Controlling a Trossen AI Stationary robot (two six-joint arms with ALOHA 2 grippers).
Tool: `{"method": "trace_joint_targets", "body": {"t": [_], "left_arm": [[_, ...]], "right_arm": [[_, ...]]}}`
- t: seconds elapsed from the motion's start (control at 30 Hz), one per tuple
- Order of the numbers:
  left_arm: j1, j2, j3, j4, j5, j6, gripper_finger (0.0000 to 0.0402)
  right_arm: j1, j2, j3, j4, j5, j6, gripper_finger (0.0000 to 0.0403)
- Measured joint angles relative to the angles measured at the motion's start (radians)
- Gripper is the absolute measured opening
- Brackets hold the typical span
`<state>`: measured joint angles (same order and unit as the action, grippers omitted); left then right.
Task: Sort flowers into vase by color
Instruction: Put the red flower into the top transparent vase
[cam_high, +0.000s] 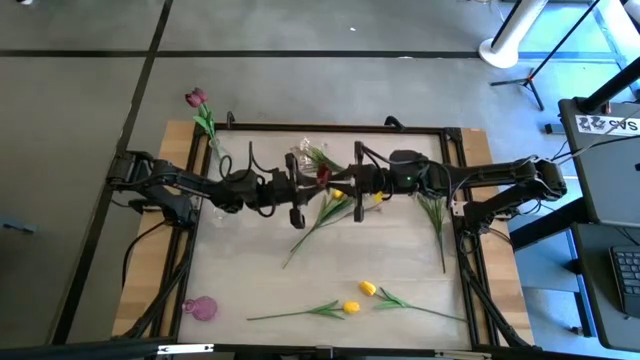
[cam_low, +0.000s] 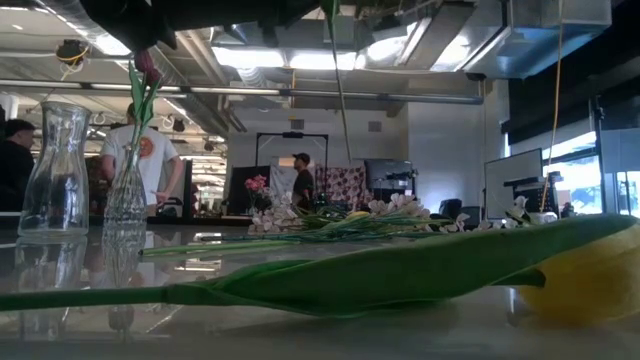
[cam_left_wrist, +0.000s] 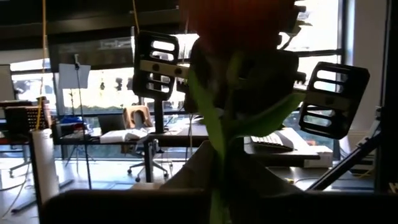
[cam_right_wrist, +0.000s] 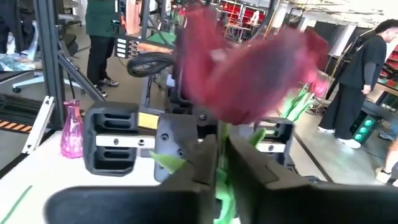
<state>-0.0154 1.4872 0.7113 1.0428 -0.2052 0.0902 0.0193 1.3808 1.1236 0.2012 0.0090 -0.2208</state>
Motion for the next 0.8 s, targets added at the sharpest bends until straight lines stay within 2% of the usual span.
{"method": "trace_joint_targets", "body": {"t": [0.27,0.37,0.57,0.7,0.8], "left_arm": [[-0.001,-0.077,0.000,-0.089,-0.023,0.022,0.0011],[-0.004,-0.143,0.000,-0.185,-0.096,0.062,0.0009],[-0.031,-0.400,0.000,-0.507,-0.401,0.190,0.0008],[-0.029,-0.591,0.000,-0.718,-0.693,0.212,0.0007],[-0.005,-0.697,0.000,-0.805,-0.910,0.234,0.0007]], "right_arm": [[0.002,-0.072,0.000,-0.005,-0.001,-0.020,0.0168],[0.016,-0.119,0.000,-0.024,-0.001,-0.022,0.0205],[0.077,-0.164,0.002,-0.154,0.019,-0.011,0.0240],[0.146,-0.153,0.002,-0.226,0.112,0.004,0.0236],[0.191,-0.135,0.001,-0.240,0.185,0.005,0.0231]]}}
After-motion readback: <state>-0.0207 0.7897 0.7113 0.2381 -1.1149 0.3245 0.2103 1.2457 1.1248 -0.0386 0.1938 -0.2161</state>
